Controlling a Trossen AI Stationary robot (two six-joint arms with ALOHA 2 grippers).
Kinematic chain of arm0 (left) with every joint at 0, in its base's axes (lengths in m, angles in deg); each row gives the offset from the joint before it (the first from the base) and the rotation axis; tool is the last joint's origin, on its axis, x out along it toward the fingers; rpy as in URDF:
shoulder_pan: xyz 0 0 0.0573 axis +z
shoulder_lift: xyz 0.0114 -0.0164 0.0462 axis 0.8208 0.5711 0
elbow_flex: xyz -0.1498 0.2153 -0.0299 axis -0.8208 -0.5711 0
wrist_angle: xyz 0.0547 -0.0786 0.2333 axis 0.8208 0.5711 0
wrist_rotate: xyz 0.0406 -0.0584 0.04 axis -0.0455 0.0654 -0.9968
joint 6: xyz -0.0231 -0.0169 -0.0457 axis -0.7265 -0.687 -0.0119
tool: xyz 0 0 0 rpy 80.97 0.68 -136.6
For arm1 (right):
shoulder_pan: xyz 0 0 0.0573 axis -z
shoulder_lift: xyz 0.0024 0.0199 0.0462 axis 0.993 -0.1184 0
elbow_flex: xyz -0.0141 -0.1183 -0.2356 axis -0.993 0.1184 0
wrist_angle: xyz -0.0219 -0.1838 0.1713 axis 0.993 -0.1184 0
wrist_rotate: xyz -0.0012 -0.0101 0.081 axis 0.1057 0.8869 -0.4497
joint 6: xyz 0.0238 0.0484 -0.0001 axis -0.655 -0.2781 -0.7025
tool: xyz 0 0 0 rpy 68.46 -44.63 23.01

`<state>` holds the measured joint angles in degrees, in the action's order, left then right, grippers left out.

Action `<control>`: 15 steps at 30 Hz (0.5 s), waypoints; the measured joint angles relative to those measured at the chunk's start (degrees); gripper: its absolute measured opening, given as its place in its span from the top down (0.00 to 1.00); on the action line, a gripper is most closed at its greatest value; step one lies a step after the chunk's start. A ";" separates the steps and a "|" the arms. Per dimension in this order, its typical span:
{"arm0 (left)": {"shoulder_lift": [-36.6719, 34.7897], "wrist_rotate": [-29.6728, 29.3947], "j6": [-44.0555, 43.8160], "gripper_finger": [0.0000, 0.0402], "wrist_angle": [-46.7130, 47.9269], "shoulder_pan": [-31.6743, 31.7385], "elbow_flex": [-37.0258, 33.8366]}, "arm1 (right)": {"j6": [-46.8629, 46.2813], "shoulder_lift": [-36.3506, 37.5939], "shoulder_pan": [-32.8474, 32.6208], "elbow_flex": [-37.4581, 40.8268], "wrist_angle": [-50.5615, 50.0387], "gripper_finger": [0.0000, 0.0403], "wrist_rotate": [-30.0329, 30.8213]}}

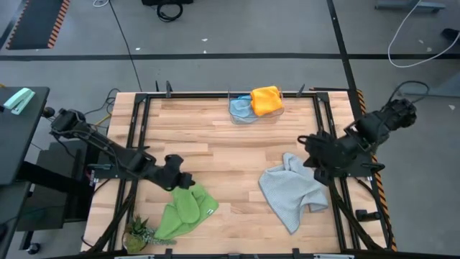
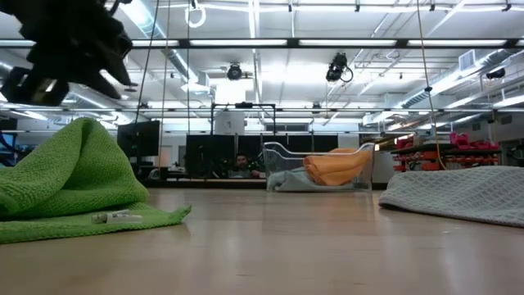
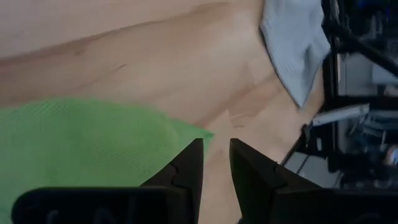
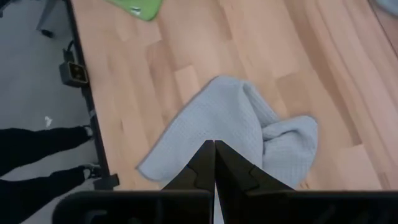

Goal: Fold microfiber towels
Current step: Fold the green microfiber cloth

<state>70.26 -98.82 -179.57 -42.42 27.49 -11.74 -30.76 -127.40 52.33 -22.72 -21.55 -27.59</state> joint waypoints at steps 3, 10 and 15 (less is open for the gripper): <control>0.00 -0.41 -5.70 0.77 5.98 -1.15 0.01 | -2.21 -0.14 -4.67 0.01 0.14 0.97 3.97; -0.02 7.53 -15.48 0.79 25.97 -2.52 -0.01 | -7.58 -0.92 -13.90 0.02 0.26 0.97 12.06; -0.04 7.44 -18.07 0.79 31.26 -2.85 -0.01 | -9.13 -1.76 -16.71 0.02 0.68 0.97 15.87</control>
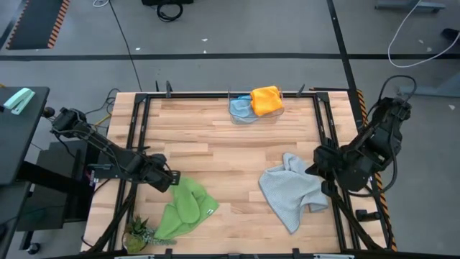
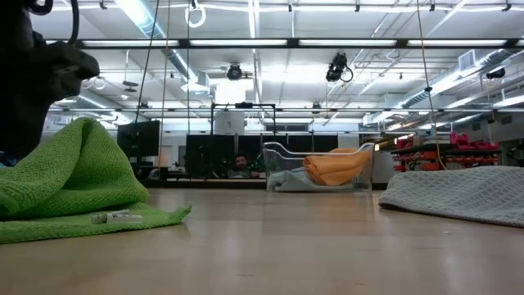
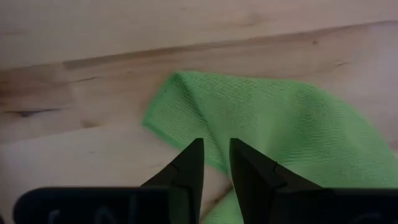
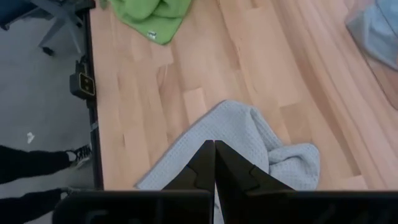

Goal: Fold microfiber towels
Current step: Fold the green microfiber cloth

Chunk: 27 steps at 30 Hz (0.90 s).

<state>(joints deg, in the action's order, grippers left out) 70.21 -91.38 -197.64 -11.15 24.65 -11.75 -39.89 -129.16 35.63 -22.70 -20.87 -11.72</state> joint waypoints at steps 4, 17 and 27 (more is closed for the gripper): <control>0.02 -0.02 -1.06 0.78 3.07 0.00 0.00 | -1.02 -1.06 -0.67 0.00 0.03 0.97 1.25; 0.04 0.25 -10.54 0.80 3.83 0.00 -3.91 | -1.06 -5.25 -0.63 0.00 1.08 0.97 1.46; -0.07 0.85 -11.73 0.78 -10.69 -0.33 -11.93 | -3.56 -5.65 -2.68 0.00 1.04 0.97 1.05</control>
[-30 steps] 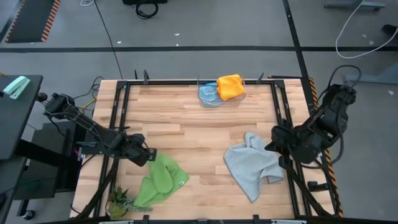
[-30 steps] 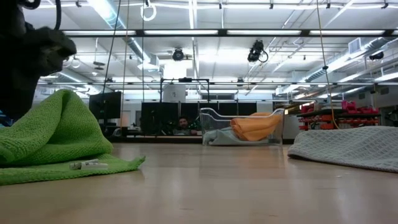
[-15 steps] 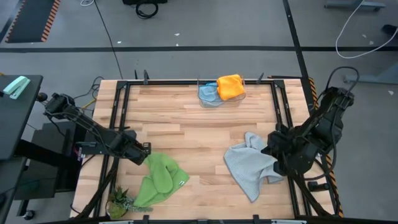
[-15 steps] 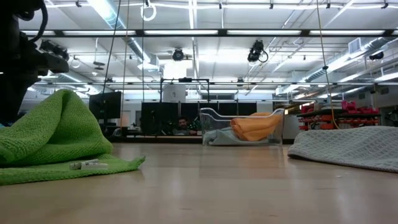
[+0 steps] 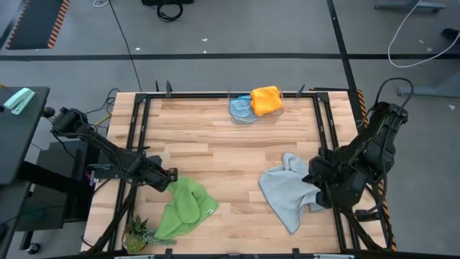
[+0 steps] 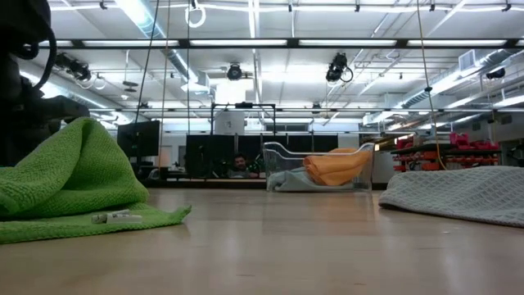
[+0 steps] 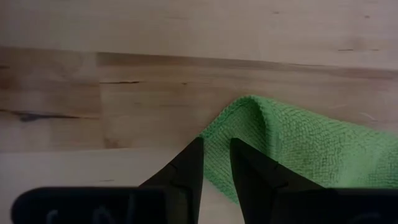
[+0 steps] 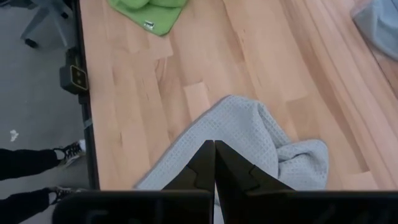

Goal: Fold microfiber towels
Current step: Fold the green microfiber cloth

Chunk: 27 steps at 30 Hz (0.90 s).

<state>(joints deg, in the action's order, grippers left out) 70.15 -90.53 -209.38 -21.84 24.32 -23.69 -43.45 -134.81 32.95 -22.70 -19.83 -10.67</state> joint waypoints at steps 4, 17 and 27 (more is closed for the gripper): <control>-0.39 0.00 0.28 0.78 0.61 0.00 -0.02 | -0.89 -0.02 -0.72 0.00 0.01 0.97 -0.07; -0.76 2.97 0.88 0.78 11.99 -0.24 4.41 | -0.92 -0.02 -0.99 0.00 0.01 0.97 0.61; -0.66 3.87 -0.13 0.79 10.53 -0.26 3.91 | -1.77 -0.02 -1.01 0.00 0.48 0.97 0.61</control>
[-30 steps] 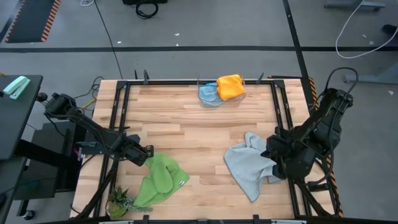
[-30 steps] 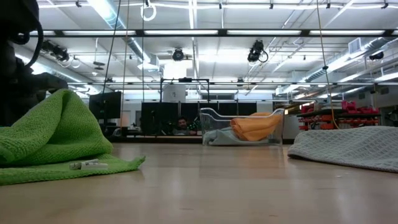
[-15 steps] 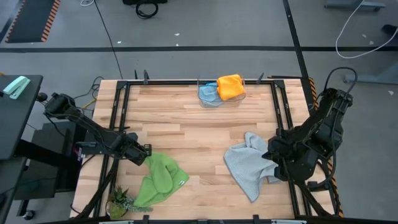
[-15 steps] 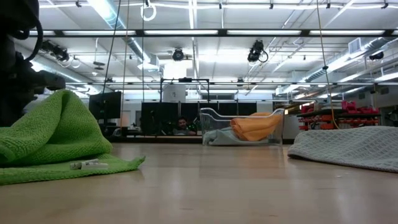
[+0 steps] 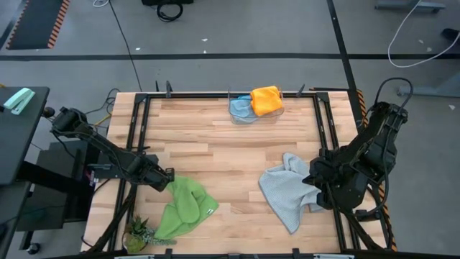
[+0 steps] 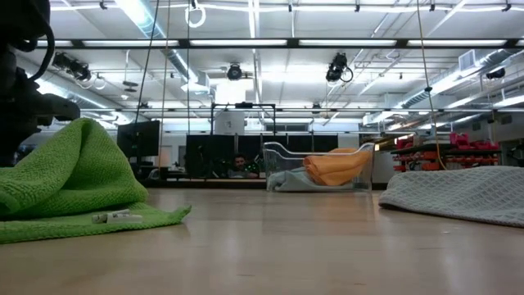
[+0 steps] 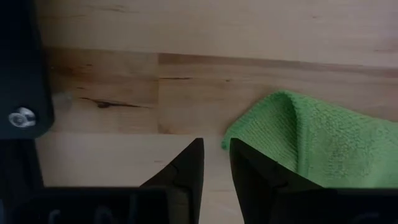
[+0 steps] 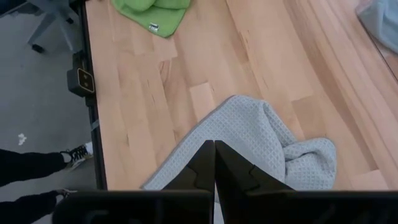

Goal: Fold microfiber towels
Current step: Fold the green microfiber cloth

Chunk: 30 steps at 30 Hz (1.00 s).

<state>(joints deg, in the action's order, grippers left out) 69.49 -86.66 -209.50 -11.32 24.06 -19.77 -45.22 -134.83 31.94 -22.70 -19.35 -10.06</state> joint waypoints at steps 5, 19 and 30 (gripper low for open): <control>0.00 0.00 -0.01 0.79 -1.02 0.00 0.00 | 0.00 0.00 0.00 0.00 -0.02 0.97 0.00; 0.13 -1.20 -1.39 0.79 -2.09 0.20 0.00 | 0.00 0.00 0.00 0.00 0.52 0.97 0.02; 5.81 -1.34 -1.36 0.77 -3.80 0.20 -0.01 | 0.00 0.02 -0.02 0.02 1.49 0.97 0.04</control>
<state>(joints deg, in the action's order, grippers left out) 75.31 -88.00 -210.86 -15.12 24.25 -19.79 -45.22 -134.81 31.92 -22.68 -17.86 -10.02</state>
